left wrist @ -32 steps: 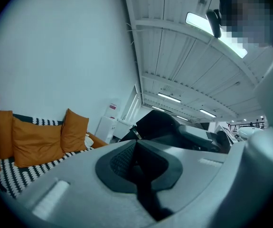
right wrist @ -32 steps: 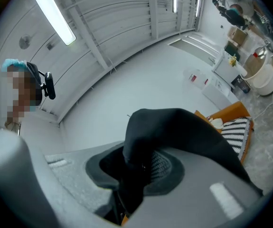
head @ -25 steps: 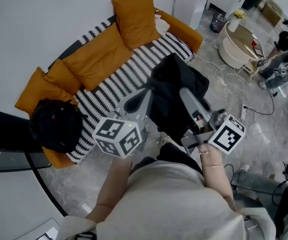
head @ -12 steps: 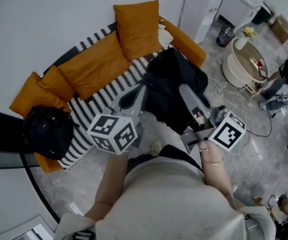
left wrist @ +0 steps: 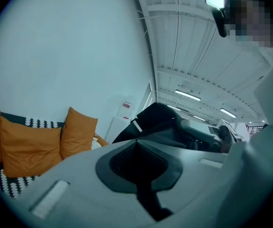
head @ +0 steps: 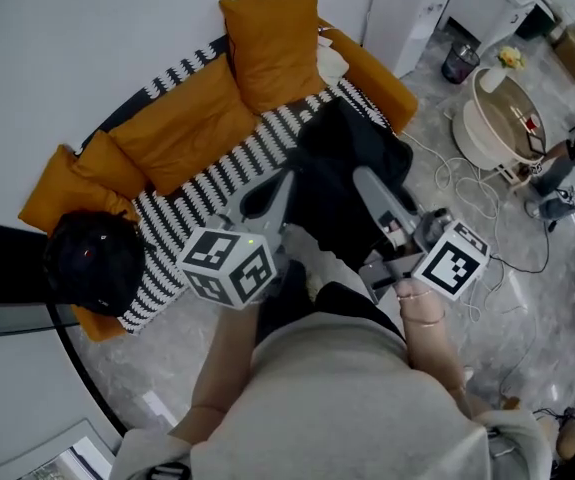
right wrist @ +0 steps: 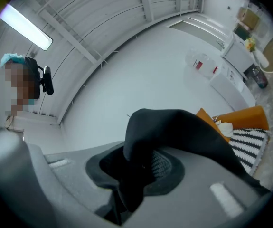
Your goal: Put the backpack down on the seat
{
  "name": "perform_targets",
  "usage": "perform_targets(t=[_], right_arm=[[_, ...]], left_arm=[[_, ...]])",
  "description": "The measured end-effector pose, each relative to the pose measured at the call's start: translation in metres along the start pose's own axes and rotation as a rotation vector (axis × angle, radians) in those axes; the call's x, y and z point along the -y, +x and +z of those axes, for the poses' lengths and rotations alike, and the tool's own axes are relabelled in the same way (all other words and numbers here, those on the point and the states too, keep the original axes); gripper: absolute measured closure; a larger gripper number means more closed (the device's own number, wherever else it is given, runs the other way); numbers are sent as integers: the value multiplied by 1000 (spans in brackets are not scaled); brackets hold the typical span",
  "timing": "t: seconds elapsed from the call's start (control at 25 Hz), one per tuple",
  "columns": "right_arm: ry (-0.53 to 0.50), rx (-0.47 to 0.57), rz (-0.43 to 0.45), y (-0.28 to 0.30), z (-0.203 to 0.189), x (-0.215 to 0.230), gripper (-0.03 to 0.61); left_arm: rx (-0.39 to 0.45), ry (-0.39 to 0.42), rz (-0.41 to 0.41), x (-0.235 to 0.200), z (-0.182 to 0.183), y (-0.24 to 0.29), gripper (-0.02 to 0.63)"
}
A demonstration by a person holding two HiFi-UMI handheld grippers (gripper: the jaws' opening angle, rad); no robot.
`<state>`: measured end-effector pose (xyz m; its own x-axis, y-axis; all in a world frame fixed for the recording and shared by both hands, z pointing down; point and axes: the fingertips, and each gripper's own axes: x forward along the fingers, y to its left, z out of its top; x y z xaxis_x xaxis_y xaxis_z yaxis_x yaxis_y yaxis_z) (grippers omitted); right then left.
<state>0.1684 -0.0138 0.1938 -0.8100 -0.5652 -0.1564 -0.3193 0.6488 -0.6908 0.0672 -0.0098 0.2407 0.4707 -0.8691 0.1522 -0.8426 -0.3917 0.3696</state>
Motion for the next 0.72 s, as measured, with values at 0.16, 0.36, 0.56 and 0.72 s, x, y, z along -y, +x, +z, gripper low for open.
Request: perform_targets(t=[0.16, 0.36, 0.56, 0.72], right_arm=[[14, -10, -12, 14, 2, 19, 488], [16, -13, -41, 42, 8, 46, 488], [6, -10, -60, 83, 18, 73, 488], [-7, -24, -77, 128, 24, 93, 488]], left_arm=[[-24, 0, -13, -3, -2, 20, 606], [-47, 6, -19, -27, 4, 49, 606], [-53, 2, -33, -65, 21, 81, 606], [-70, -9, -42, -104, 36, 108, 607]])
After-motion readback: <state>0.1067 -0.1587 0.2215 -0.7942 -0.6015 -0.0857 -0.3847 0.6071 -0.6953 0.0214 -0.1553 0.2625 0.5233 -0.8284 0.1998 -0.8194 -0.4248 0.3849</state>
